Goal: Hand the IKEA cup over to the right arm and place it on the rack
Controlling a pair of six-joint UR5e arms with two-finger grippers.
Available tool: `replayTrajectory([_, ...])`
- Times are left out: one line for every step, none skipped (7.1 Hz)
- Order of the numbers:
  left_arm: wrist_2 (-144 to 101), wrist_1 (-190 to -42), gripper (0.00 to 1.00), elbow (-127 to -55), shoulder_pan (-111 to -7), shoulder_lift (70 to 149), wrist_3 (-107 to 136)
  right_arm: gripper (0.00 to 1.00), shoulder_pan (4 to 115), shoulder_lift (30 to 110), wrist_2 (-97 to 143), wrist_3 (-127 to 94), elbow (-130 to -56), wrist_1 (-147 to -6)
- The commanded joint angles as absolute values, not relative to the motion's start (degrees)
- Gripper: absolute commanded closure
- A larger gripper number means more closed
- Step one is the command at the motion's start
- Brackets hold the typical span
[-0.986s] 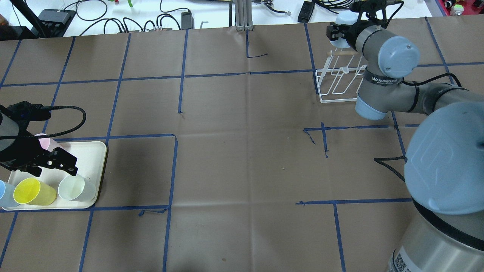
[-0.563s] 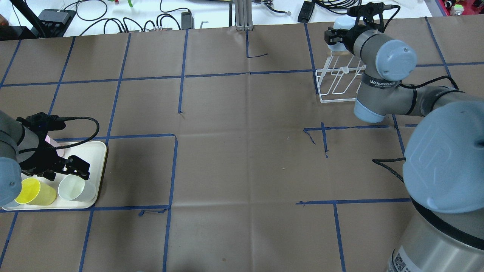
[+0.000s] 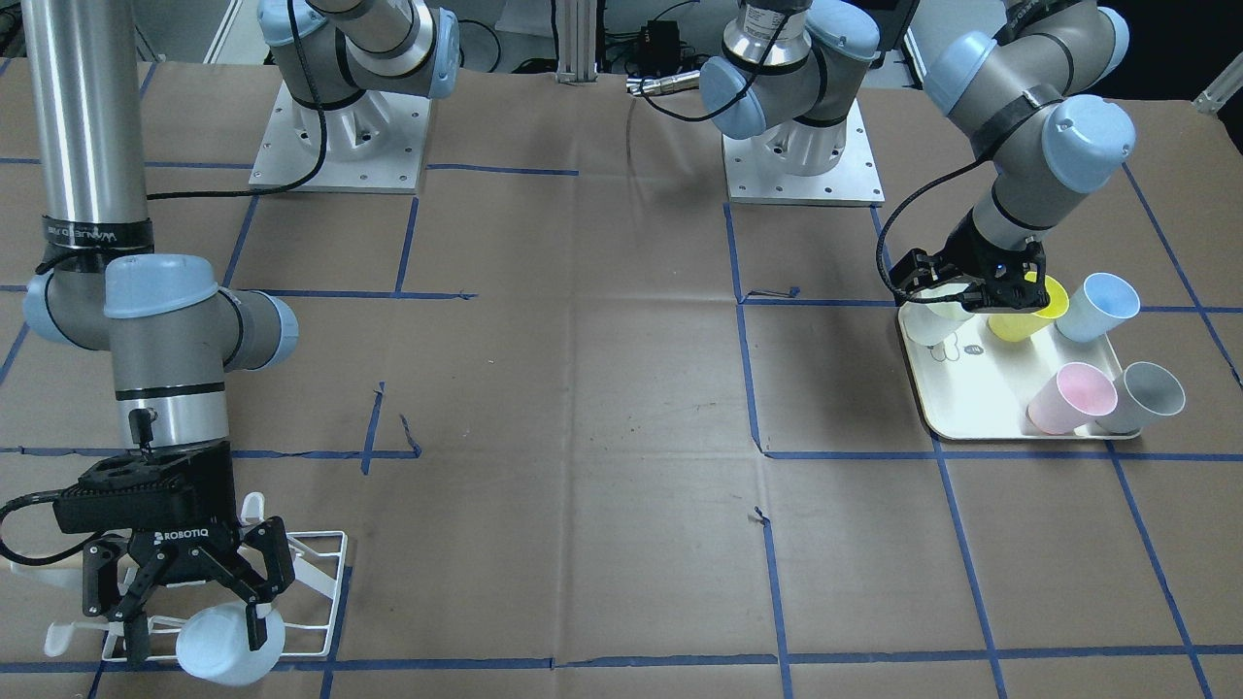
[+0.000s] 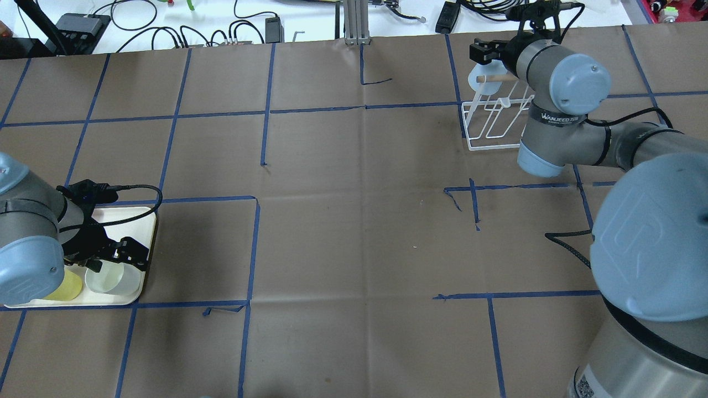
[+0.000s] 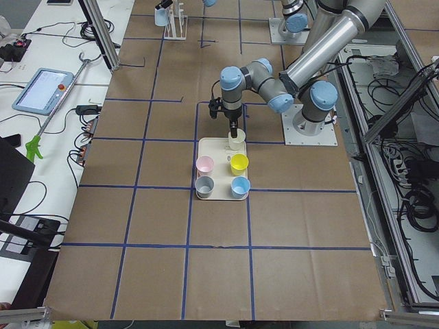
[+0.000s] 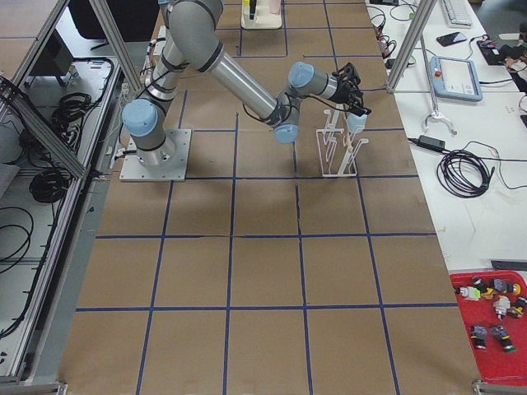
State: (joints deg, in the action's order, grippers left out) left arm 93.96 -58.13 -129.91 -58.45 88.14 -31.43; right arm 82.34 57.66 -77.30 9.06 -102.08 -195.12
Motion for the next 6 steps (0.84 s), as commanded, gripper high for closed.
replayTrajectory([94.57,-58.01,0.03,-130.52,-58.36,88.42,-31.73,0.00,82.79,62.81,-77.08,8.79,-101.78,-189.37])
replayTrajectory([95.61,-58.01,0.27,-130.43,-58.36,88.42,-31.90,0.00,82.79,66.76,-76.73,8.44,-101.95,-183.40])
replayTrajectory([95.89,-58.09,0.66,-130.08,-58.36,88.59,-32.08,0.00,84.27,70.54,-76.47,5.74,-102.30,-181.60])
replayTrajectory([96.24,-58.53,0.93,-130.08,-58.36,88.51,-31.91,0.00,87.33,72.23,-76.55,-4.55,-102.65,-180.89])
replayTrajectory([96.85,-58.62,1.00,-130.25,-58.36,88.42,-31.82,0.00,90.93,72.16,-77.16,-9.70,-102.74,-180.97])
replayTrajectory([96.94,-58.80,1.00,-129.64,-58.27,87.81,-31.90,0.00,93.84,72.16,-77.25,-14.72,-102.74,-181.23])
